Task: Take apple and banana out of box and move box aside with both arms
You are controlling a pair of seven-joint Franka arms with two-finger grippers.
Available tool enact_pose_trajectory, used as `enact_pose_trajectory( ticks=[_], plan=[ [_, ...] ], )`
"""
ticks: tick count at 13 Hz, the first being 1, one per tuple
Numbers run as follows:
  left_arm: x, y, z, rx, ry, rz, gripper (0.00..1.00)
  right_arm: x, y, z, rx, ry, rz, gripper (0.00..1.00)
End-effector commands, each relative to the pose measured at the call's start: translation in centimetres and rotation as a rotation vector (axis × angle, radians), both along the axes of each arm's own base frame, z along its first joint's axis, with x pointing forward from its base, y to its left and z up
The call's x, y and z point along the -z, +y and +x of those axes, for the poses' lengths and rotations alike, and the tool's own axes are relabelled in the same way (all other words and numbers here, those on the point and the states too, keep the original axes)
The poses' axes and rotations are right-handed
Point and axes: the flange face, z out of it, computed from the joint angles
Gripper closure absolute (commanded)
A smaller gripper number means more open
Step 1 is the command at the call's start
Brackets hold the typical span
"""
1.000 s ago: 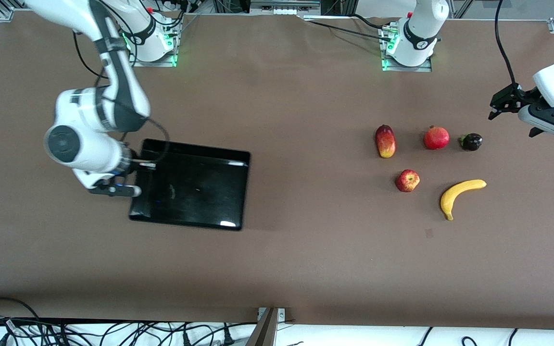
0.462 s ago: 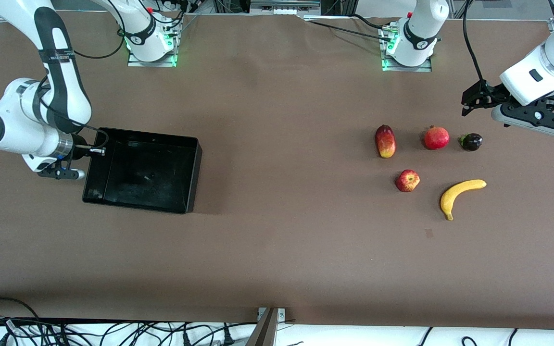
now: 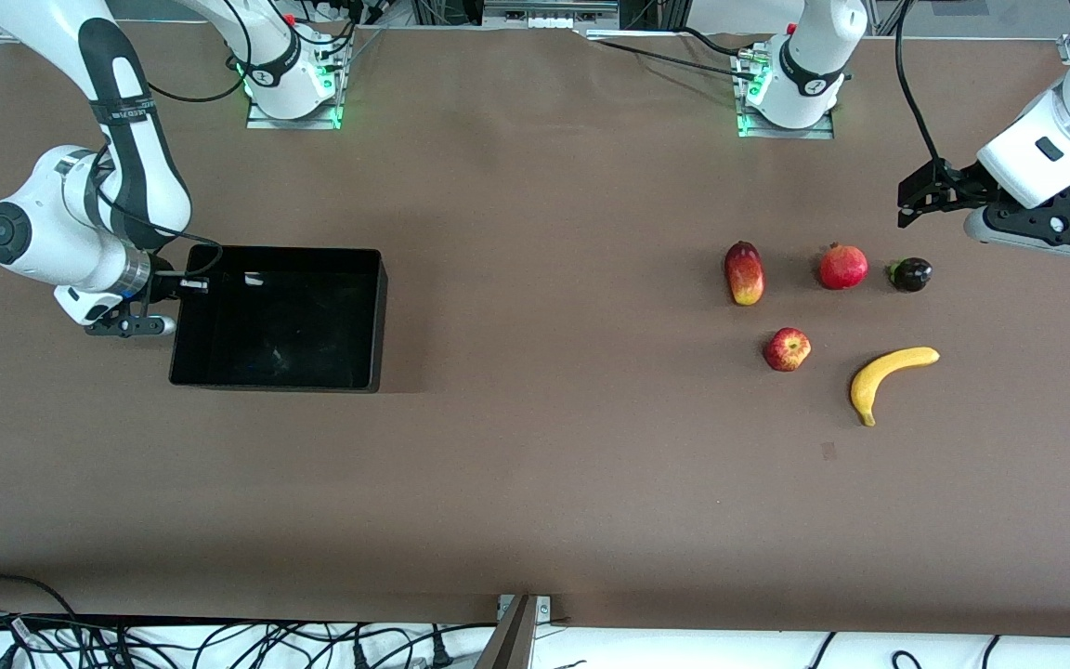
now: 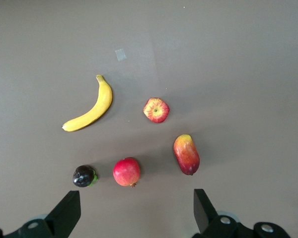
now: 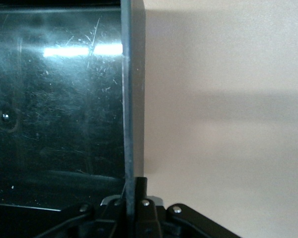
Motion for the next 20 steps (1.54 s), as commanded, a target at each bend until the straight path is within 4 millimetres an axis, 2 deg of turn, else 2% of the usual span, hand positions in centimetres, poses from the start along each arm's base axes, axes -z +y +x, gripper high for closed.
enact_pose_trajectory(
  ticks=[1, 3, 5, 6, 8, 10, 12, 14, 15, 16, 18, 19, 20],
  plan=[
    [-0.6, -0.2, 0.0, -0.011, 0.004, 0.007, 0.0, -1.0, -0.4, -0.2, -0.017, -0.024, 0.033, 0.01],
    [-0.5, -0.2, 0.1, -0.01, 0.006, 0.007, 0.0, -2.7, 0.0, 1.3, -0.048, -0.056, 0.032, 0.0],
    [-0.6, -0.2, 0.0, -0.01, 0.005, 0.007, 0.0, -6.1, -0.5, 2.6, -0.035, 0.018, 0.077, 0.0],
    [-0.7, -0.2, 0.0, -0.008, 0.003, 0.007, 0.0, -8.8, -0.9, 3.6, -0.041, 0.046, 0.093, 0.0],
    [-0.6, -0.1, 0.1, -0.01, 0.003, 0.008, 0.0, -16.4, -1.2, 6.0, -0.101, 0.069, 0.049, 0.0],
    [-0.5, -0.1, 0.1, -0.01, 0.004, 0.009, 0.0, -23.3, -0.3, 7.2, -0.143, 0.086, -0.03, 0.0],
    [-0.5, -0.1, 0.1, -0.01, 0.007, 0.009, 0.0, -29.1, 0.5, 6.5, -0.152, 0.118, -0.04, 0.0],
    [-0.6, -0.2, 0.1, -0.008, 0.006, 0.009, 0.0, -33.2, 2.2, 6.6, -0.177, 0.082, -0.054, 0.0],
    [-0.6, -0.3, 0.0, -0.007, 0.006, 0.009, 0.0, -34.0, 3.0, 7.1, -0.18, 0.062, -0.068, 0.0],
    [-0.6, -0.3, 0.0, -0.007, 0.006, 0.009, 0.0, -33.3, 4.8, 7.6, -0.194, 0.076, -0.084, 0.0],
    [-0.6, -0.3, 0.0, -0.007, 0.006, 0.009, 0.0, -33.4, 5.2, 7.6, -0.112, 0.071, -0.091, 0.0],
    [-0.6, -0.3, 0.0, -0.007, 0.006, 0.009, 0.0, -33.1, 4.2, 7.3, -0.097, 0.08, -0.065, 0.0],
    [-0.6, -0.3, 0.0, -0.007, 0.006, 0.009, 0.0, -32.8, 4.8, 7.1, -0.12, 0.084, -0.055, 0.0]
  ],
)
